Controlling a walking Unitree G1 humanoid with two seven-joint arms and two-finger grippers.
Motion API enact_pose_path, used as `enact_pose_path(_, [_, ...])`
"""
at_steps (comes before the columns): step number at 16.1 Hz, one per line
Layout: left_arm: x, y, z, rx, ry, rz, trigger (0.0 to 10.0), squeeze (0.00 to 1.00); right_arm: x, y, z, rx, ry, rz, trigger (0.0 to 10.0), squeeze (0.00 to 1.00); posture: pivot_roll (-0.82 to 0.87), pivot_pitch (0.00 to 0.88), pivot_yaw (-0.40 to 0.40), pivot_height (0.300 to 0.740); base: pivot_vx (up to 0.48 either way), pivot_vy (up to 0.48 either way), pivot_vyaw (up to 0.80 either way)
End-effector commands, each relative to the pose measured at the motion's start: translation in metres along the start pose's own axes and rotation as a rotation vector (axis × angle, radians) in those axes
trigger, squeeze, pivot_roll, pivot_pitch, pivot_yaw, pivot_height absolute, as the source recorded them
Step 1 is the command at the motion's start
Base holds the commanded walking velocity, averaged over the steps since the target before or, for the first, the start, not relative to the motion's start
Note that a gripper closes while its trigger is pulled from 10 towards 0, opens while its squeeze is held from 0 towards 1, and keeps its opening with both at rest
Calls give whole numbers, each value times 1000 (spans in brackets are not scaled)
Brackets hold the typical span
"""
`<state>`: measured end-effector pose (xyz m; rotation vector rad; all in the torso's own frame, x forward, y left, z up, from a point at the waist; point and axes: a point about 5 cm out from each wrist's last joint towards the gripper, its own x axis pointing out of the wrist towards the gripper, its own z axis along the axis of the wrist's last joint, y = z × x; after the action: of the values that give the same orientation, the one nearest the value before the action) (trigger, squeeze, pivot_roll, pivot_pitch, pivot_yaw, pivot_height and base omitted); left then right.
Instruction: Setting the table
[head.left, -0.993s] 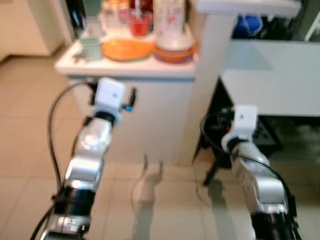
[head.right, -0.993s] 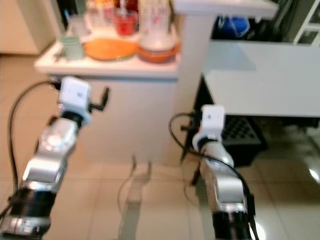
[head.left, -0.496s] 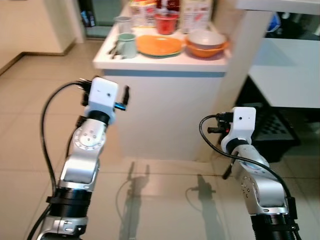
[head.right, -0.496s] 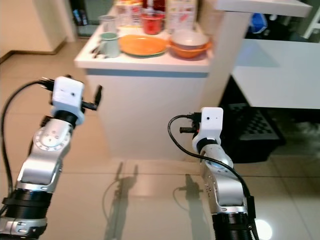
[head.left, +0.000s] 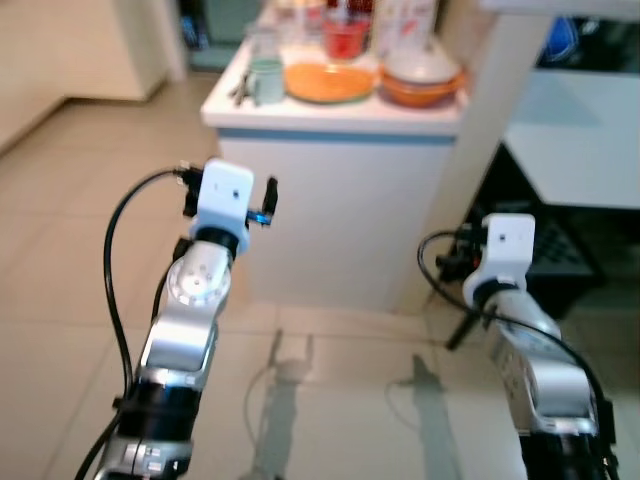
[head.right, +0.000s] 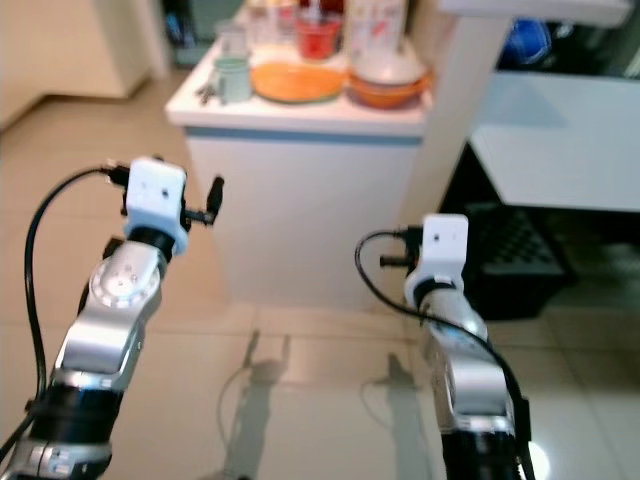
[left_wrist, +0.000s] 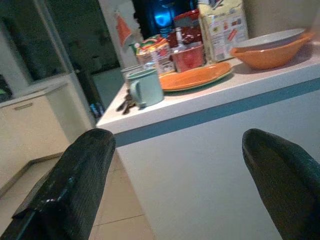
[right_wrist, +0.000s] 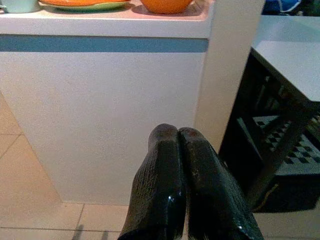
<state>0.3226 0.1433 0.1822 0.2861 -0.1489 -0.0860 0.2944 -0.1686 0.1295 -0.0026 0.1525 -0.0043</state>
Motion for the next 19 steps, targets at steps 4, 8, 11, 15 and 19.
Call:
enact_pose_path(4, [1, 4, 10, -24, -43, 4, 10000, 0, 6, -1, 19, -38, -53, 24, 10000, 0, -2, 0, -25, 740, 236, 0, 0])
enact_pose_path(8, [-3, 8, 10, -17, -43, 2, 10000, 0, 5, 1, 23, -73, -78, 46, 10000, 0, 8, 0, -26, 740, 365, 0, 400])
enact_pose_path(11, [-2, 9, 14, -10, -57, -2, 10000, 0, 8, 4, 29, -65, -90, 46, 10000, 0, 7, 0, -23, 740, 372, 0, 533])
enact_pose_path(15, [-3, 3, 17, 4, -67, -49, 10000, 0, 11, -2, 39, -58, -113, 36, 10000, 0, 5, 0, -25, 740, 374, 0, 0])
enact_pose_path(19, [-5, 2, 16, 8, -65, -66, 10000, 0, 12, -4, 40, -66, -115, 33, 10000, 0, 3, 0, -27, 740, 375, 0, 0])
